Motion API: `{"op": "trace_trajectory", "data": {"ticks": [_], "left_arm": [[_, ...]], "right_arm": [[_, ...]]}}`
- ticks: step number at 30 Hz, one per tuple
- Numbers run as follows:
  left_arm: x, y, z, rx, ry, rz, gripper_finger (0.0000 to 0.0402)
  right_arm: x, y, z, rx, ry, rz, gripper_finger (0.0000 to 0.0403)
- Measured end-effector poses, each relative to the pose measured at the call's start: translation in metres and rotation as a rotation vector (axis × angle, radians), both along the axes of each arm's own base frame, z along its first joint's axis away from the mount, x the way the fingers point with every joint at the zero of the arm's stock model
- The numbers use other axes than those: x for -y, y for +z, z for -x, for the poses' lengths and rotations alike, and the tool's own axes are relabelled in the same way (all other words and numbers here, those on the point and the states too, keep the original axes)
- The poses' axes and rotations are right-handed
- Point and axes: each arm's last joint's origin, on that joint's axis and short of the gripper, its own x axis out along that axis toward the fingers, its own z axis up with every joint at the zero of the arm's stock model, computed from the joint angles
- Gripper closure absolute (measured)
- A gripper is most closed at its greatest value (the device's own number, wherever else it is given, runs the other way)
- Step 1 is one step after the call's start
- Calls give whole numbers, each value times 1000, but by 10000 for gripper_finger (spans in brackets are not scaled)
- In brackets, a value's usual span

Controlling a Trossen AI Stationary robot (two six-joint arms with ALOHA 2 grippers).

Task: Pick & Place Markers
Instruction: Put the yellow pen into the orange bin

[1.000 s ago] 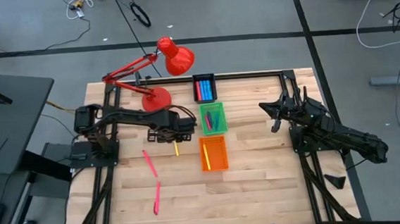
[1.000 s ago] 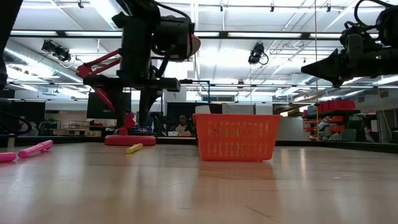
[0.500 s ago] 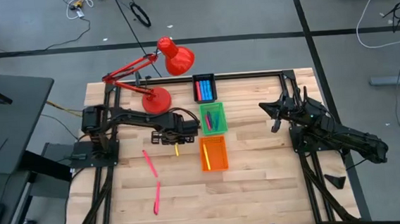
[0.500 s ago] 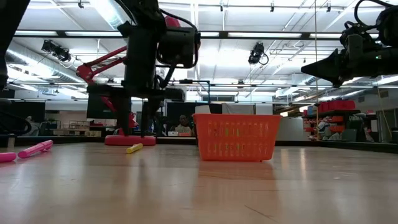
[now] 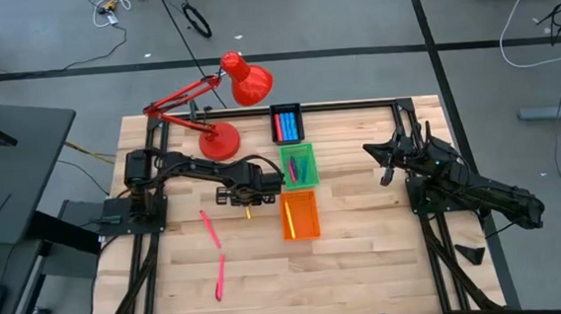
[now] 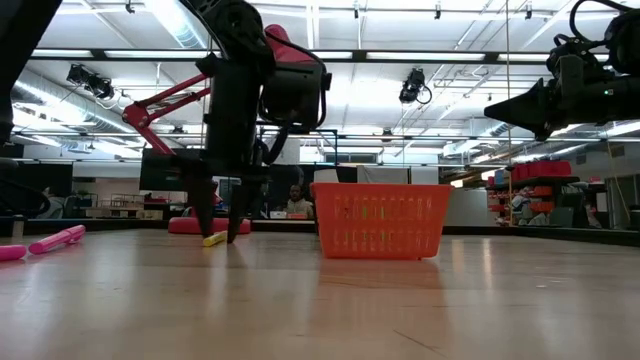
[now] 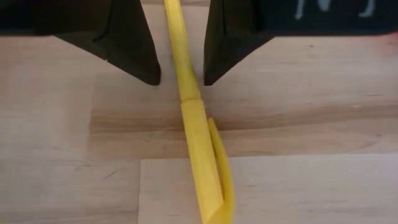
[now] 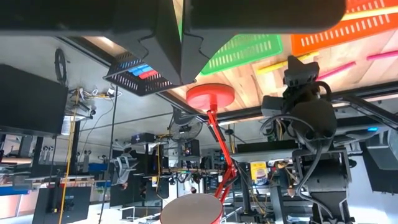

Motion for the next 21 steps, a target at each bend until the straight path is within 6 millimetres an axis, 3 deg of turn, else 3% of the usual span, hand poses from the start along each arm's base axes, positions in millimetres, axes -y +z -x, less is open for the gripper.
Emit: {"op": "trace_trajectory", "data": {"ticks": [6,14,21], "left_arm": [[2,0,-1,9,-7,-10,294],[4,0,-2,19,3,-16,377],[6,6,2,20,30,6,373]], "right_arm": [[0,0,0,0,0,0,392],[0,0,0,0,0,0,392],[0,0,0,0,0,0,392]]}}
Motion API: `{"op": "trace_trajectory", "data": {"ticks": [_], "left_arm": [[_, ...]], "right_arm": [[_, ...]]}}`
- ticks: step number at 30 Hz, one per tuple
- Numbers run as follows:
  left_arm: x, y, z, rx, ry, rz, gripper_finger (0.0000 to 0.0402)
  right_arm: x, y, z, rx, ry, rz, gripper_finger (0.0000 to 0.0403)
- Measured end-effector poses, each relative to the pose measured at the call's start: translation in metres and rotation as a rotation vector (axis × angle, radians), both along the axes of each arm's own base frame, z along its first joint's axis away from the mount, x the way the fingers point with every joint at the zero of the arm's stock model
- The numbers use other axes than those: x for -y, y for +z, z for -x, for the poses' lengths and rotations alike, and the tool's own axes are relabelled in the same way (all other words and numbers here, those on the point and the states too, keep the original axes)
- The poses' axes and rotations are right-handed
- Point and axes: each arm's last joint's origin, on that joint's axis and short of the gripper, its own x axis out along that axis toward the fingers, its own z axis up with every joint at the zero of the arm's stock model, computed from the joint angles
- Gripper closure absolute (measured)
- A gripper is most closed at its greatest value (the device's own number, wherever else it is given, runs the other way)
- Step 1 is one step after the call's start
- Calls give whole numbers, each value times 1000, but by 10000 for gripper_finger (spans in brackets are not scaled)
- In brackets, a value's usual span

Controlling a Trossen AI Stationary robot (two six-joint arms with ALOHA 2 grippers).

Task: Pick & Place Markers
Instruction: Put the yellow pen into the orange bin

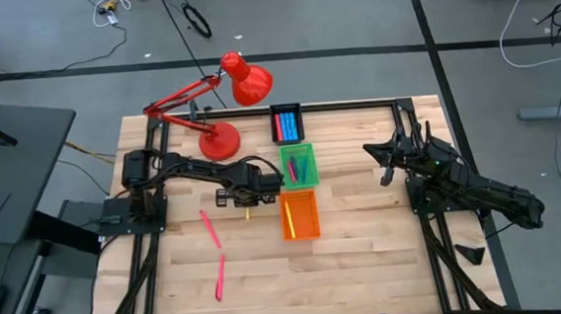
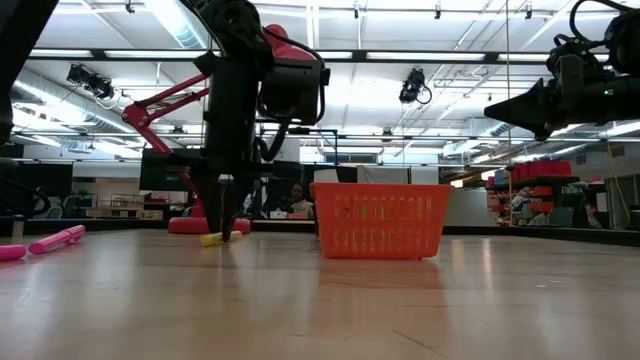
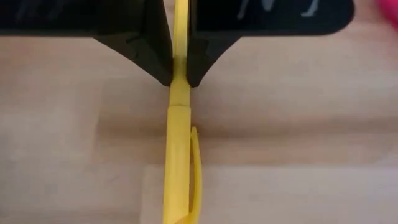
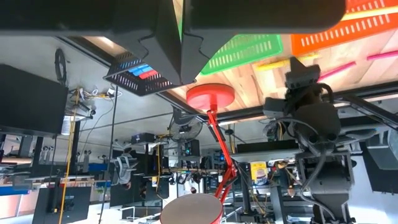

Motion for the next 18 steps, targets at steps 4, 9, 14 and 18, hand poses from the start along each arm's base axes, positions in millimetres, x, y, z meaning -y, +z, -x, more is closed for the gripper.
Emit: {"op": "trace_trajectory", "data": {"ticks": [4,9,14,18], "left_arm": [[12,19,4,42,7,14,377],[35,38,10,33,20,17,377],[61,56,14,0,-1,29,377],[80,71,13,15,-6,32,377]], "right_arm": [[0,0,0,0,0,0,392],[0,0,0,0,0,0,392],[0,0,0,0,0,0,392],[0,0,0,0,0,0,392]]}}
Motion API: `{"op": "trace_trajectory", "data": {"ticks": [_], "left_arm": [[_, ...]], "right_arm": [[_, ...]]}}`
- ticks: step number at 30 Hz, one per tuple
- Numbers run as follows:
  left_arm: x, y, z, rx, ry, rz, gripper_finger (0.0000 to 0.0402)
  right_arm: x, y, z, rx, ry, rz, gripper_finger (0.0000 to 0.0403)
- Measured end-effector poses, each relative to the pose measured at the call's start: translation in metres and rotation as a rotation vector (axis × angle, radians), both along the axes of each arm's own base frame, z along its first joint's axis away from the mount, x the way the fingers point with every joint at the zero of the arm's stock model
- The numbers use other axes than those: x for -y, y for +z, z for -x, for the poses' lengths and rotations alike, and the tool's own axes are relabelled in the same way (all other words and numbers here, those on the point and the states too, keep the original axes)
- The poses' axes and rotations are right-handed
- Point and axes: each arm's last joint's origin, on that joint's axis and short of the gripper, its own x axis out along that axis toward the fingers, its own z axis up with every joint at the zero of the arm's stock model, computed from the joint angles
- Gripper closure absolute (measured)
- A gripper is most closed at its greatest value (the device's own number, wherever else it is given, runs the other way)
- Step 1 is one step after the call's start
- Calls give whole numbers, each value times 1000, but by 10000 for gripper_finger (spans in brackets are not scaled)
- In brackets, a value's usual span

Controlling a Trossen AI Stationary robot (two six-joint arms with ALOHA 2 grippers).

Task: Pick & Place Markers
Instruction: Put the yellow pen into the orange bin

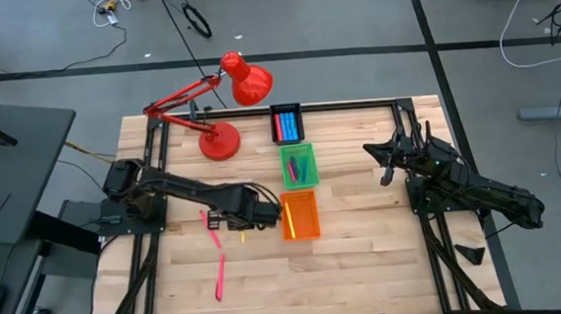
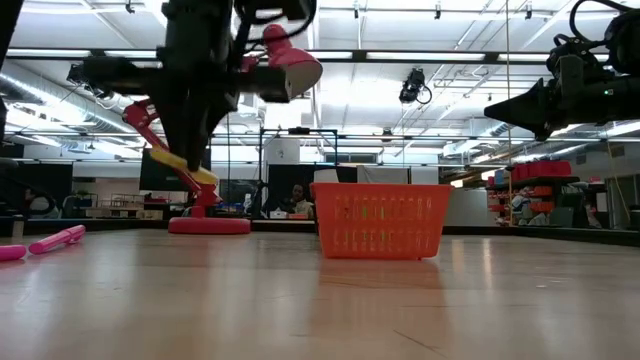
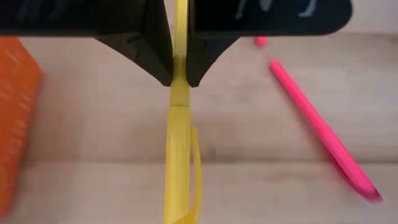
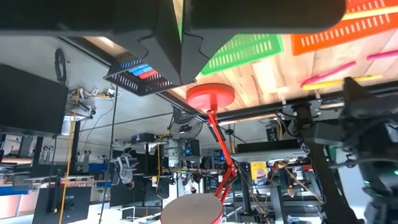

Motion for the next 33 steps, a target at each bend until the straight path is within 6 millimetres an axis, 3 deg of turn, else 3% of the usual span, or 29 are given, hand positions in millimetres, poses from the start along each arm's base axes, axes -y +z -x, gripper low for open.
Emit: {"op": "trace_trajectory", "data": {"ticks": [9,15,22,33], "left_arm": [[41,19,2,60,40,23,377],[53,29,-5,62,48,72,377],[45,39,-42,59,68,79,377],[15,33,-101,116,83,109,377]], "right_arm": [[0,0,0,0,0,0,392],[0,0,0,0,0,0,392],[0,0,0,0,0,0,392],[0,0,0,0,0,0,392]]}}
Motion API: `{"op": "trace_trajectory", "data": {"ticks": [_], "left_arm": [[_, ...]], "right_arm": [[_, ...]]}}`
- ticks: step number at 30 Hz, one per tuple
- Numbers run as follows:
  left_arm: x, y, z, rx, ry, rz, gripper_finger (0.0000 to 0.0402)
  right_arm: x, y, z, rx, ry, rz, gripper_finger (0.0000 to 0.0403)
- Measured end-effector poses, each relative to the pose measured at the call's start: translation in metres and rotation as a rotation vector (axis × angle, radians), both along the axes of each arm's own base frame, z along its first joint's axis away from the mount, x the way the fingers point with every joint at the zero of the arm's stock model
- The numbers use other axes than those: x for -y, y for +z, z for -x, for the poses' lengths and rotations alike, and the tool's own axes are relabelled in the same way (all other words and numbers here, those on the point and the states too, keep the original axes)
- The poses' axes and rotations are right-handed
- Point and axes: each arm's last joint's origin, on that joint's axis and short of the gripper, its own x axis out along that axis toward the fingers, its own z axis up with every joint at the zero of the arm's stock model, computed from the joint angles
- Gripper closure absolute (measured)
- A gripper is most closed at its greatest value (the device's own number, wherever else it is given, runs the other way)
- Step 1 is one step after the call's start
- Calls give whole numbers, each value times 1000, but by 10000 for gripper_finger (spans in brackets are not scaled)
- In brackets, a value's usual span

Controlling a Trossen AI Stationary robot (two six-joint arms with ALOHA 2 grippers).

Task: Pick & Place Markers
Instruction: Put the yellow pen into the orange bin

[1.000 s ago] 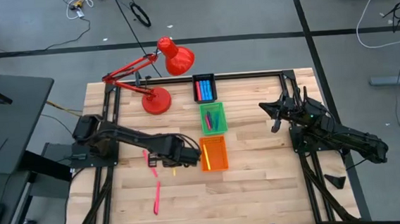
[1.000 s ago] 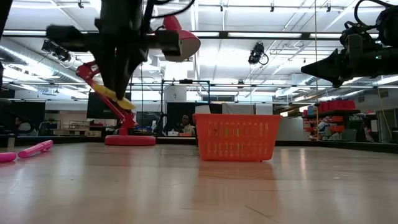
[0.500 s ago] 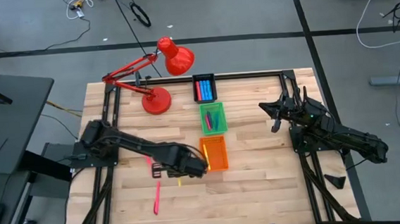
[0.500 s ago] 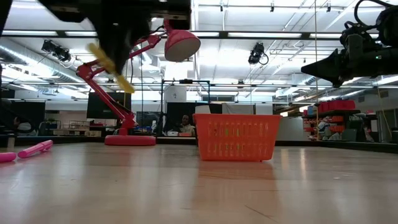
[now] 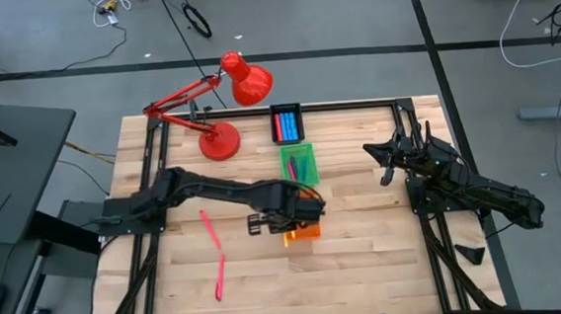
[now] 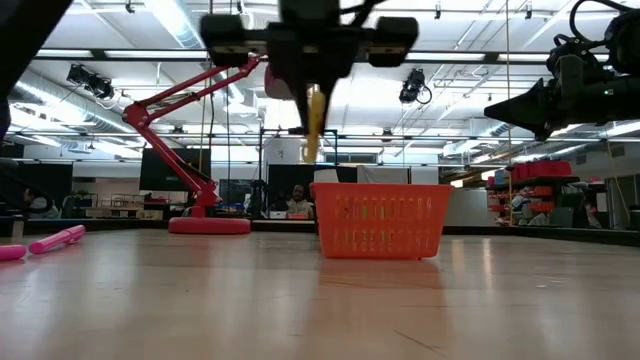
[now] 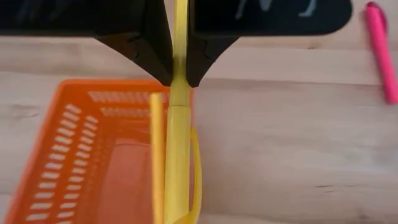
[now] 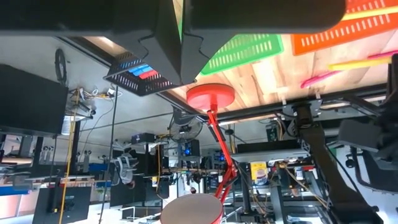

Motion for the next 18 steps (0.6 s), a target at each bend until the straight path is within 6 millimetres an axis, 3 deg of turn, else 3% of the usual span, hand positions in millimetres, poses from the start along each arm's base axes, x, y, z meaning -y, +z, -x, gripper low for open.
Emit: {"op": "trace_trajectory", "data": {"ticks": [9,18], "left_arm": [[-18,-11,-29,35,9,-1,377],[-25,-29,-43,45,16,6,377]], "right_arm": [[0,0,0,0,0,0,392],[0,0,0,0,0,0,392]]}}
